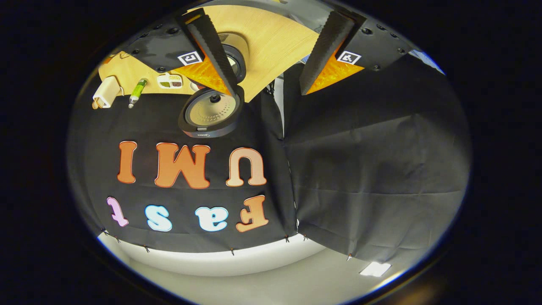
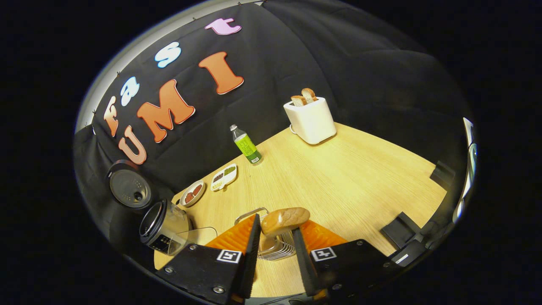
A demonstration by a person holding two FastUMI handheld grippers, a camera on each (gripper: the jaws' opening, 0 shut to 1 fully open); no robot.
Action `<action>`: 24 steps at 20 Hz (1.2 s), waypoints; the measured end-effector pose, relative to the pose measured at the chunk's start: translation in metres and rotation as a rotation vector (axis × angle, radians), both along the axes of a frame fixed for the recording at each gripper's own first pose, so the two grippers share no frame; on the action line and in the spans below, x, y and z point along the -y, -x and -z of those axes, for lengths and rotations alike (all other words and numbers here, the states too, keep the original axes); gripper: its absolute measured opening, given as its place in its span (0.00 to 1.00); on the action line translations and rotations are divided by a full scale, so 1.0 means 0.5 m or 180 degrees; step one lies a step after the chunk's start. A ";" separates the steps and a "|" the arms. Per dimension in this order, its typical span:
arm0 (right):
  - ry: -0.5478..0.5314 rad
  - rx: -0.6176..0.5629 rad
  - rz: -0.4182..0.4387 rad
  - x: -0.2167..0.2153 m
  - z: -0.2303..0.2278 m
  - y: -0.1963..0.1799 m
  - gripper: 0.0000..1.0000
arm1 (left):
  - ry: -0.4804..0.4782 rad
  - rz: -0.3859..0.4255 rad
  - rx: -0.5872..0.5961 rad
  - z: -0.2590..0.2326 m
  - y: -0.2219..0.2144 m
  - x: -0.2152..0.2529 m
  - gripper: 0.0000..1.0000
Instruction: Close the left gripper, press the button to open the rice cooker; take a wooden spoon from the chopstick holder with the right hand, scoop a spoonful of rice and pour it into the rice cooker, then put the wooden spoon back into the chopstick holder.
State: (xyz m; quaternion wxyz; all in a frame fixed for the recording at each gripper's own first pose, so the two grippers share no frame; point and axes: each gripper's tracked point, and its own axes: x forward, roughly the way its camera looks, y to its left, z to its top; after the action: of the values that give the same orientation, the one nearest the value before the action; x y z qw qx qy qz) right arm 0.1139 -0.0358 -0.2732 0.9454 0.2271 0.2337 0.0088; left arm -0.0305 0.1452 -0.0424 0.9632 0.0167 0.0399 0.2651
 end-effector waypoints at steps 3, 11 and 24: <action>-0.0198 -0.0042 -0.0070 -0.020 -0.015 -0.016 0.33 | -0.0016 -0.0015 -0.0048 0.008 -0.003 0.007 0.99; 0.0216 0.0151 -0.0299 -0.058 -0.081 -0.031 0.11 | -0.0011 -0.0012 0.0040 -0.010 -0.010 0.012 0.97; 0.0692 0.0843 -0.0600 -0.218 -0.296 0.051 0.11 | -0.0188 0.0339 0.0142 -0.036 -0.066 -0.038 1.00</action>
State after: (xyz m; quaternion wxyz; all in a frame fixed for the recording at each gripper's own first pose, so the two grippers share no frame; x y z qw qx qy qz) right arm 0.0883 0.0732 -0.1254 0.9818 0.0975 0.1271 0.1019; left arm 0.0027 0.1641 -0.0244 0.9757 0.0414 0.0095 0.2149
